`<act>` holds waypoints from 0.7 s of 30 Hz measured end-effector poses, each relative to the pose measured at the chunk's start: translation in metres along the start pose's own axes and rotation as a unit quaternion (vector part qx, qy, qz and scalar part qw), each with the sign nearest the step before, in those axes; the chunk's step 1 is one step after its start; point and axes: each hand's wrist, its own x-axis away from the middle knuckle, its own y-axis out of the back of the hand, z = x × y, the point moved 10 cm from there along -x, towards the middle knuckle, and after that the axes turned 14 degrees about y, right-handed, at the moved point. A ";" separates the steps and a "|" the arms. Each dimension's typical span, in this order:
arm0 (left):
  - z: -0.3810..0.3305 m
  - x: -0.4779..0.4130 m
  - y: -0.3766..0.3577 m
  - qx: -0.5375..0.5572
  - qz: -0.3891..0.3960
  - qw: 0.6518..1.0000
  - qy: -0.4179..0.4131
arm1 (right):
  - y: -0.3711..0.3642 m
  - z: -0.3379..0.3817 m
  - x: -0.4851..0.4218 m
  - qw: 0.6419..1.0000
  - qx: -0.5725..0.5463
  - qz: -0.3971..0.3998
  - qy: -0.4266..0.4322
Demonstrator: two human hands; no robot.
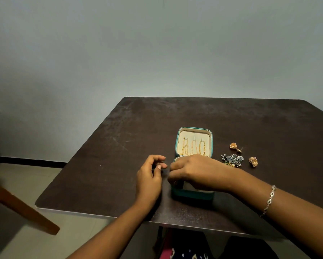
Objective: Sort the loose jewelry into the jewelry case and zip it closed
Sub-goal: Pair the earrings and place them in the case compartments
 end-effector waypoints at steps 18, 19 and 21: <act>0.001 0.001 -0.001 -0.010 0.003 1.000 0.009 | -0.011 -0.025 0.028 0.986 -0.067 -0.134 -0.069; 0.001 0.001 -0.001 -0.010 0.003 1.000 0.009 | -0.004 -0.030 0.034 0.979 -0.076 -0.167 -0.089; 0.001 0.001 -0.001 -0.011 0.001 1.000 0.006 | 0.012 -0.036 0.052 0.961 -0.079 -0.228 -0.132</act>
